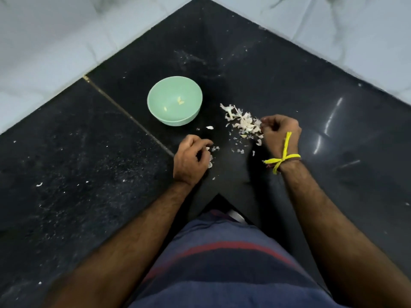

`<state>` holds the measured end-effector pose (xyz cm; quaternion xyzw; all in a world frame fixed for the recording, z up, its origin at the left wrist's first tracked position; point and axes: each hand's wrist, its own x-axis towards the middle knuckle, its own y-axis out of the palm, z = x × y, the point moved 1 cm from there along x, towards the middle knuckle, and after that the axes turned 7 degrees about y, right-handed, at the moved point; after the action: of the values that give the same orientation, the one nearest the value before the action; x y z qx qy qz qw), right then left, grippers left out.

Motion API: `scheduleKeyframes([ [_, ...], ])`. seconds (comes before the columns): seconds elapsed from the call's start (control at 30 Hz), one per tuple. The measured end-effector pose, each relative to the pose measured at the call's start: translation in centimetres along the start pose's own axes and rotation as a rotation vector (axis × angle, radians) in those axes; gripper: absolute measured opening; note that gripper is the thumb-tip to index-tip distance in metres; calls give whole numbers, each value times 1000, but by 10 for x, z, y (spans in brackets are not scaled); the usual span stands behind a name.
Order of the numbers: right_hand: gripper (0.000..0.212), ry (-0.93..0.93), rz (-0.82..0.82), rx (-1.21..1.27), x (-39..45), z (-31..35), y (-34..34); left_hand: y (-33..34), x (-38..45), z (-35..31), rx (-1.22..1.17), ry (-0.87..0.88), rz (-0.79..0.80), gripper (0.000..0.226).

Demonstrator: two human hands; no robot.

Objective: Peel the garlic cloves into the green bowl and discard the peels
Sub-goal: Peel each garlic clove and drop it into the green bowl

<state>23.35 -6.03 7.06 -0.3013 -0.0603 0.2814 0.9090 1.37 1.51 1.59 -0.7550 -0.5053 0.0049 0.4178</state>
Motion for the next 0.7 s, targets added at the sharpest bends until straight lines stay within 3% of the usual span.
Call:
scheduleKeyframes([
  [0.27, 16, -188, 194, -337, 2, -6, 8, 21, 4, -4, 107, 128, 111, 18],
  [0.43, 17, -276, 277, -566, 1, -5, 26, 23, 5, -5, 143, 117, 135, 19],
  [0.6, 11, -273, 223, -614, 2, -10, 36, 22, 6, -6, 146, 77, 172, 21],
  [0.7, 6, -272, 166, -473, -2, -8, 37, 22, 6, -7, 143, 57, 168, 21],
])
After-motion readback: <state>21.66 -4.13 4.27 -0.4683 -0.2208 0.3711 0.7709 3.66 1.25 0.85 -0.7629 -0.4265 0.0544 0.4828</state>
